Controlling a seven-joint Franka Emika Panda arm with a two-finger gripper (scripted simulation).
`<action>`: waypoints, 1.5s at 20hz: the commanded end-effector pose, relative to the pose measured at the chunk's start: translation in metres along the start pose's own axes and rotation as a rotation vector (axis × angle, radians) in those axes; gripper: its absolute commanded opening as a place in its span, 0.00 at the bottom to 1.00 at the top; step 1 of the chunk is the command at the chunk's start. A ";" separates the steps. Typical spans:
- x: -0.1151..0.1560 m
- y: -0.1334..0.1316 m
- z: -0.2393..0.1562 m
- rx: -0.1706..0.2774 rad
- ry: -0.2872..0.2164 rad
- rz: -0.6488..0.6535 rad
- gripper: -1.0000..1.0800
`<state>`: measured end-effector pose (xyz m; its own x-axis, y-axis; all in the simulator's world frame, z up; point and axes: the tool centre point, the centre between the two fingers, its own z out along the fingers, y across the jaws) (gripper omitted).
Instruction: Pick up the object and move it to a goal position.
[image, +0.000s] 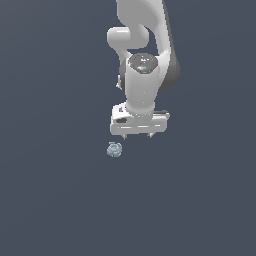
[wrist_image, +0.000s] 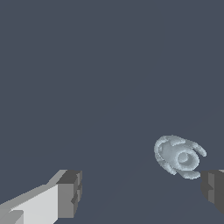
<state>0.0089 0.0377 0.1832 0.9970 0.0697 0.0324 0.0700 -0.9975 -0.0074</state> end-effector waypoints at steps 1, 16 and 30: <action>0.000 0.000 0.000 0.000 0.000 0.000 0.96; 0.002 0.003 -0.013 0.021 -0.001 0.024 0.96; -0.019 0.076 0.063 0.000 -0.023 0.231 0.96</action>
<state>0.0007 -0.0278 0.1306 0.9915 -0.1297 0.0103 -0.1296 -0.9914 -0.0160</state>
